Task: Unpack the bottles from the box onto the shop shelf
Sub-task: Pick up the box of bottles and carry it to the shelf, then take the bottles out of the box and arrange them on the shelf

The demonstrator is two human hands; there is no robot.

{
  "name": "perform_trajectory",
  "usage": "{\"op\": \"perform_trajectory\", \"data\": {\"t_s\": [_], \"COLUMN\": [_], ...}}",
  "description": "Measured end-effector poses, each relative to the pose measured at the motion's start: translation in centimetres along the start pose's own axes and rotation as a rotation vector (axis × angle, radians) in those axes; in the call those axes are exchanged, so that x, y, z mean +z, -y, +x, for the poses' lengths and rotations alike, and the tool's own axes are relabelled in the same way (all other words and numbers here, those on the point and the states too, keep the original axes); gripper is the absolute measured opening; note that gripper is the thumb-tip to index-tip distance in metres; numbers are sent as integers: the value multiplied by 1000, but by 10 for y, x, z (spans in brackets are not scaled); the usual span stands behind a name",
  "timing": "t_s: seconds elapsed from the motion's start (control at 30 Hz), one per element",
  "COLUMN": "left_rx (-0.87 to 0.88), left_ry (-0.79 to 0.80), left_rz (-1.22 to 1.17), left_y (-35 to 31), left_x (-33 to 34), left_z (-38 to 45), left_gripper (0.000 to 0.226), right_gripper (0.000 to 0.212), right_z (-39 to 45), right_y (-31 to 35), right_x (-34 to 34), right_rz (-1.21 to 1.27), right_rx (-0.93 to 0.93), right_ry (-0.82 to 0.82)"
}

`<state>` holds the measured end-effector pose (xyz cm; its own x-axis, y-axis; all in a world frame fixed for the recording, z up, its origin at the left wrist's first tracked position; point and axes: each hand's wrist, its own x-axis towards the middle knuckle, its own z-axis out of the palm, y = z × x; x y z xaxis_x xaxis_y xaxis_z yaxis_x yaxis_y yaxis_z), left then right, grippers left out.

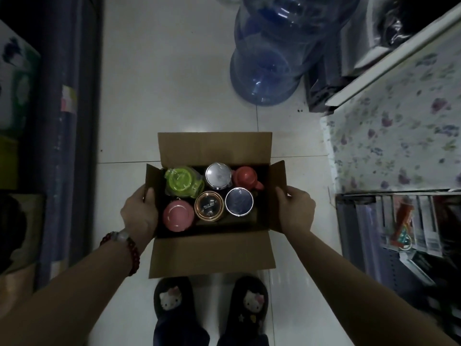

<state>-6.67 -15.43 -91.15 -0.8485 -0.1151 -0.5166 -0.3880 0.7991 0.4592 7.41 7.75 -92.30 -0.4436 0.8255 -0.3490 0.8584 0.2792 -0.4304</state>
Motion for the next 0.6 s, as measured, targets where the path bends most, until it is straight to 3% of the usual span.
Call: {"op": "perform_trajectory", "data": {"t_s": [0.3, 0.47, 0.6], "left_rx": [78, 33, 102], "left_ry": [1, 120, 57], "left_rz": [89, 109, 128], "left_y": [17, 13, -8], "left_x": [9, 3, -12], "left_z": [14, 15, 2], "left_gripper": [35, 42, 48], "right_gripper": [30, 35, 42], "right_z": [6, 5, -6], "right_y": [-18, -18, -6], "right_x": [17, 5, -14], "right_rz": [34, 57, 97], "right_rx": [15, 2, 26], "right_ry": [-12, 147, 149]}}
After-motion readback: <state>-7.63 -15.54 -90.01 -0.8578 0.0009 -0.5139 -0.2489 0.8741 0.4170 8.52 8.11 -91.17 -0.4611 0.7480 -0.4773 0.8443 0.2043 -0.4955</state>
